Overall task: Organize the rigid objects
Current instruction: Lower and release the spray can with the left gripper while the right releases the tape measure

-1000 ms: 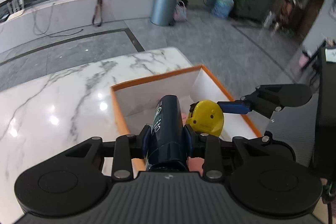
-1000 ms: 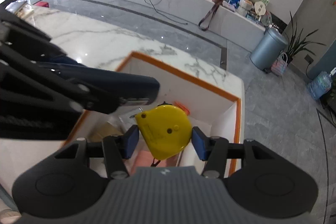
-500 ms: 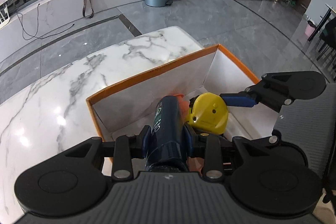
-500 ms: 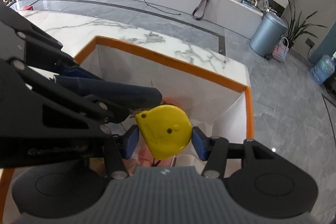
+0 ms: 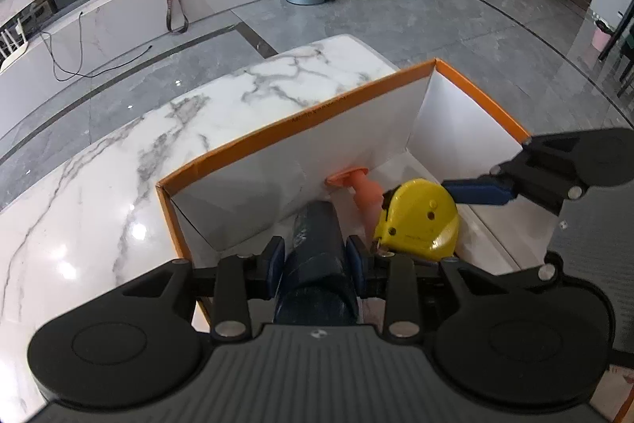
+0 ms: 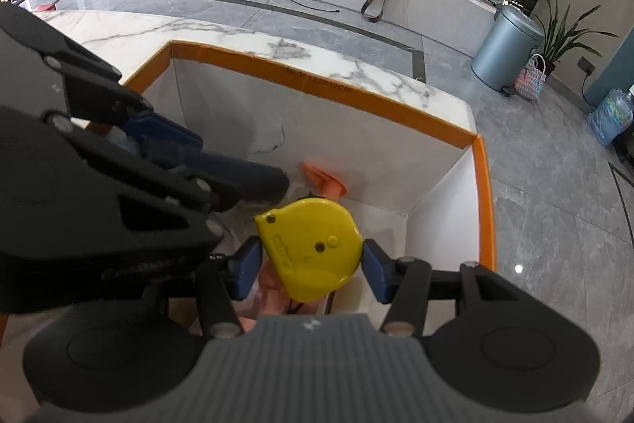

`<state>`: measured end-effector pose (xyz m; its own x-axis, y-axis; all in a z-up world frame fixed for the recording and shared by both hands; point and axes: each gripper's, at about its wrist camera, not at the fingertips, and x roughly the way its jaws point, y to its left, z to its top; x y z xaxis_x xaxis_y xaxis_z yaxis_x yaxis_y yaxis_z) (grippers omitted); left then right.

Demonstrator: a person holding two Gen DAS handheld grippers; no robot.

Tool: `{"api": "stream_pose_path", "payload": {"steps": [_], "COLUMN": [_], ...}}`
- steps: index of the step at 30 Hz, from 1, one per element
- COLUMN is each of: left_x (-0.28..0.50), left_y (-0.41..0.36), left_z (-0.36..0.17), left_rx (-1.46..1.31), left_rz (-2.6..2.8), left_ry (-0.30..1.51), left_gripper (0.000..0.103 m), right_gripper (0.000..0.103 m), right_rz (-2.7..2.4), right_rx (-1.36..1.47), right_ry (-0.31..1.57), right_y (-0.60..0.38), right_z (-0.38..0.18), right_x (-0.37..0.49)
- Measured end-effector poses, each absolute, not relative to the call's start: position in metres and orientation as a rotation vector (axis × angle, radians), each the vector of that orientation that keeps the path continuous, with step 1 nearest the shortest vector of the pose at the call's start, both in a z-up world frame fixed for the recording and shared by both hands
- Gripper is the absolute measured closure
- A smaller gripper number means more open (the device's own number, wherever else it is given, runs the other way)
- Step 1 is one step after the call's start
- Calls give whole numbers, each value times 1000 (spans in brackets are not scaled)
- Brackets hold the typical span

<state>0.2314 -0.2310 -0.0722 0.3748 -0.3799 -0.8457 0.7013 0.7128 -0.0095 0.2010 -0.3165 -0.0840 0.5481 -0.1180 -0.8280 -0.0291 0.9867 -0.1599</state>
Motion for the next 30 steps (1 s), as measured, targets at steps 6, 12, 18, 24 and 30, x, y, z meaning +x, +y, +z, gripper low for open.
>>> {"api": "stream_pose_path", "payload": {"steps": [6, 12, 18, 24, 30], "left_x": [229, 218, 213, 214, 213], "left_y": [-223, -202, -190, -185, -185], "left_z": [-65, -50, -40, -37, -34], "left_rx": [349, 241, 234, 212, 218], "left_rz": [-699, -712, -686, -696, -698], "left_ry": [921, 884, 850, 862, 865], "left_gripper": [44, 37, 32, 32, 31], "right_gripper": [48, 48, 47, 47, 42], "right_rz": [-52, -85, -127, -144, -144], "right_rx": [-160, -206, -228, -274, -276], "right_ry": [977, 979, 989, 1000, 991], "right_y": [-319, -325, -330, -325, -322], "right_z": [-82, -81, -89, -95, -93], "right_x": [200, 203, 212, 215, 210]}}
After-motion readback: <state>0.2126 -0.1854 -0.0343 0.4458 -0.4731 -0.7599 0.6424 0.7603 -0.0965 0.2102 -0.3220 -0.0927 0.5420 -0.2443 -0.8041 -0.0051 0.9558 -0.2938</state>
